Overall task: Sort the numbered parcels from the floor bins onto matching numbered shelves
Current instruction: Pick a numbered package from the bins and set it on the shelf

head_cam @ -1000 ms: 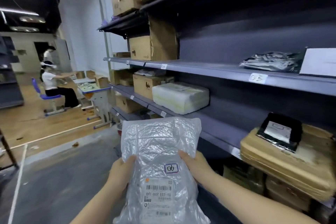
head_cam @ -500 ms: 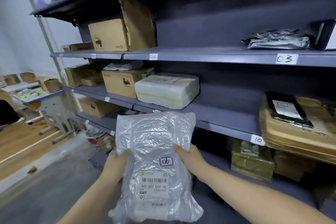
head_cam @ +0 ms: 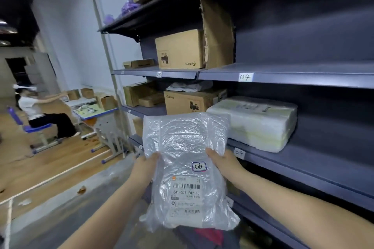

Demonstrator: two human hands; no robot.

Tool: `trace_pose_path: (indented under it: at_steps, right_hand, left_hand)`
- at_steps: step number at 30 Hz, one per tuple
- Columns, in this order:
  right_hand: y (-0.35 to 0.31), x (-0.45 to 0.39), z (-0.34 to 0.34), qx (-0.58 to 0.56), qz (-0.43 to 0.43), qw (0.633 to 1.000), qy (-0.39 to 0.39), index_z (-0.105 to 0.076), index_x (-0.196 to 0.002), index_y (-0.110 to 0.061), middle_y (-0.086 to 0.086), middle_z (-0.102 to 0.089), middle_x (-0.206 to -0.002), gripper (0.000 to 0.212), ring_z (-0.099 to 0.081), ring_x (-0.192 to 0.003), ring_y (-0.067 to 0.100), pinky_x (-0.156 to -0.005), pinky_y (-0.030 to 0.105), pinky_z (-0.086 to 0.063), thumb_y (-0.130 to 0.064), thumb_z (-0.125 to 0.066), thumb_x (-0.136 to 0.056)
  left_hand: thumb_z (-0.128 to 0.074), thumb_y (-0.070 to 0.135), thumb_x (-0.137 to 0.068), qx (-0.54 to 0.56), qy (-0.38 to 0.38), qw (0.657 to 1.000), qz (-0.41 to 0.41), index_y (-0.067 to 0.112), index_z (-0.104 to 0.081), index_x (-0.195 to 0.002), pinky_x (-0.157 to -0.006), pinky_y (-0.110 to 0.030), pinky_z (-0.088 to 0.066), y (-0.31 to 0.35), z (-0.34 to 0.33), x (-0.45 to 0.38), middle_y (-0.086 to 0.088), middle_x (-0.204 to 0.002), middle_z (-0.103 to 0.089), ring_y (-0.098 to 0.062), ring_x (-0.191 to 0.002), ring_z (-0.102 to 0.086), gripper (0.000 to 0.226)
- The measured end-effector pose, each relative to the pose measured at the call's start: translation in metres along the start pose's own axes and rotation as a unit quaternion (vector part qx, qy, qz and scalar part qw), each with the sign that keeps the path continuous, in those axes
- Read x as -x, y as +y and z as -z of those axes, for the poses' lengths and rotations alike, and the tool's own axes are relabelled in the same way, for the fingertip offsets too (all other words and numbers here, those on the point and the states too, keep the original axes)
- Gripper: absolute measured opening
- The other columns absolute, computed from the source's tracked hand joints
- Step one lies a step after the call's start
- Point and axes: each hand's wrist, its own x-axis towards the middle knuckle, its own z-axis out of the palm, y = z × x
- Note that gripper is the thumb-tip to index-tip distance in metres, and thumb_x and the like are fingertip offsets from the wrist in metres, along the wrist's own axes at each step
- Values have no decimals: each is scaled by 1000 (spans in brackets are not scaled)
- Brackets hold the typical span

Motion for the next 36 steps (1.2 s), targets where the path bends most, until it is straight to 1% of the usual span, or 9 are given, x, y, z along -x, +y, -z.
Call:
trace_pose_path:
  at_steps: [3,6,13,16,21,24,28,31,36]
  right_hand:
    - [-24,-48,-35,-8,24,999,-37,-65,-98,-25,-6,-70,-94,14,-65,-84,6,-64,13,-48,-36,-57,-96]
    - [-37,-93,-67,11,41,997,-70,-64,-98,-25,-4,-70,-97,16,-66,-90,11,-79,23,-51,-38,-57,-96]
    - [-57,-177,-131,22,47,993,-102,-66,-93,-22,0,-72,-94,18,-67,-87,14,-78,27,-53,-38,-58,-96]
    - [-66,-216,-160,24,56,994,-94,-67,-105,-15,3,-72,-101,29,-67,-95,20,-91,35,-52,-41,-59,-94]
    - [-88,-283,-218,20,80,994,-77,-65,-109,-13,-2,-69,-93,30,-66,-88,16,-77,26,-50,-39,-58,-95]
    - [-105,-324,-262,31,108,992,-55,-64,-115,-16,-3,-69,-98,32,-62,-89,12,-78,23,-44,-40,-58,-94]
    - [-134,-377,-321,6,111,993,-33,-65,-119,-17,0,-69,-110,31,-65,-98,15,-87,27,-48,-37,-59,-95]
    - [-158,-411,-357,-21,124,992,-14,-64,-117,-19,-1,-69,-111,27,-65,-102,17,-92,31,-50,-36,-58,-96]
    - [-192,-474,-408,-22,149,988,27,-62,-109,-23,-4,-68,-103,17,-65,-100,18,-90,31,-50,-33,-60,-95]
  left_hand:
    - [-54,43,-96,35,20,999,-17,1,-33,-147,-110,-46,-33,9,30,-36,-16,-149,-40,-33,-134,-41,69]
    - [-64,47,-87,59,25,998,-20,5,-36,-146,-108,-45,-35,8,52,-62,-12,-147,-43,-29,-130,-45,77]
    - [-68,21,-86,94,25,995,-24,8,-52,-119,-90,-34,-38,15,86,-131,-1,-111,-62,-17,-96,-57,38]
    - [-68,15,-88,115,31,992,-45,12,-47,-110,-87,-34,-39,24,103,-170,5,-91,-56,-15,-85,-55,31]
    - [-76,26,-79,98,19,993,-56,11,-57,-123,-87,-46,-53,32,149,-255,-9,-112,-68,-23,-92,-64,50]
    - [-73,24,-83,109,1,991,-83,21,-57,-109,-66,-31,-50,35,182,-308,2,-98,-67,-13,-80,-62,31]
    - [-67,15,-88,128,-25,986,-101,21,-55,-119,-68,-44,-57,47,225,-377,-4,-88,-70,-13,-58,-64,34]
    - [-69,18,-87,160,-55,979,-118,20,-51,-128,-63,-33,-59,51,251,-430,-9,-106,-72,-22,-79,-73,45]
    - [-79,30,-78,160,-75,976,-128,27,-49,-130,-88,-53,-54,58,276,-517,-6,-109,-73,-29,-94,-72,61]
